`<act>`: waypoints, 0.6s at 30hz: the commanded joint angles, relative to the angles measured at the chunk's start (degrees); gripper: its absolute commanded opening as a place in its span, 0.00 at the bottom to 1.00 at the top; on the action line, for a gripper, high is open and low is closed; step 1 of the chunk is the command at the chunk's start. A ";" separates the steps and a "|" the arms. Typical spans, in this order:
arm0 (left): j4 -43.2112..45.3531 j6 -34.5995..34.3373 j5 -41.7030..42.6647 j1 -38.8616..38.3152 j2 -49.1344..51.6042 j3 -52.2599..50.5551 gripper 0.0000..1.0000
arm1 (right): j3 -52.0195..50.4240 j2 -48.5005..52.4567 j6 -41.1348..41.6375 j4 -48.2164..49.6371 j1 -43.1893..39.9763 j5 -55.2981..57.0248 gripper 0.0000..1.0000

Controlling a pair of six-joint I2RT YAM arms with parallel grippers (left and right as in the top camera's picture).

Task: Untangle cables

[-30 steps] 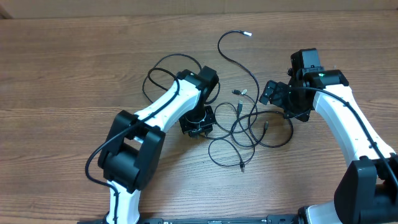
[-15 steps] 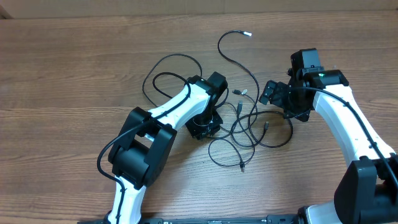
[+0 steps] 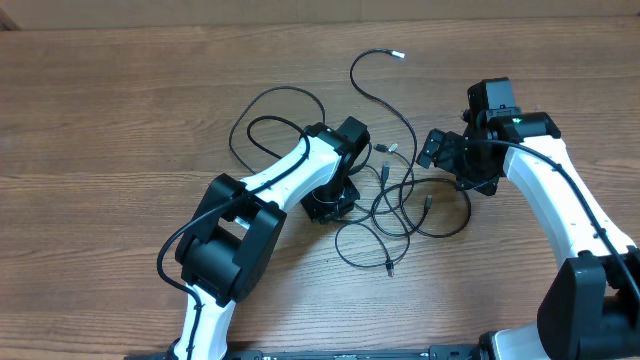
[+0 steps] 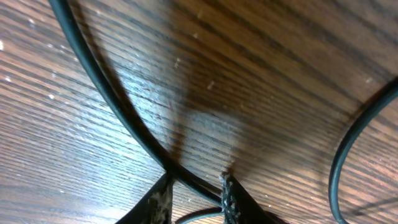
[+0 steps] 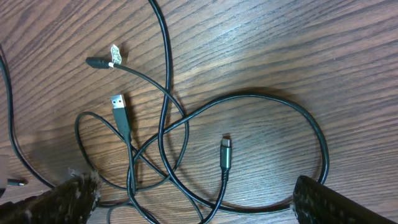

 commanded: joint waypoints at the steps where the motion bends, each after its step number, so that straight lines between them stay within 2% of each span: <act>1: 0.15 -1.57 -6.51 0.00 1.29 -2.40 0.19 | -0.11 -0.31 -0.20 0.26 0.13 -0.11 1.00; 3: 0.04 -0.52 -6.99 0.00 1.29 -3.02 0.04 | -0.11 -0.31 -0.20 0.26 0.13 -0.11 1.00; 6: 0.04 4.33 -6.99 0.07 1.29 -3.23 0.04 | -0.11 -0.31 -0.20 0.26 0.13 -0.11 1.00; 12: -1.11 24.50 -6.62 0.98 1.01 -1.75 0.04 | -0.11 -0.31 -0.20 0.26 0.13 -0.11 1.00; 15: -4.55 27.91 -7.28 2.62 -0.02 0.96 0.05 | -0.11 -0.31 -0.20 0.26 0.13 -0.11 1.00; 18: -8.35 28.06 -9.84 4.85 -1.55 5.64 0.04 | -0.11 -0.31 -0.20 0.26 0.13 -0.11 1.00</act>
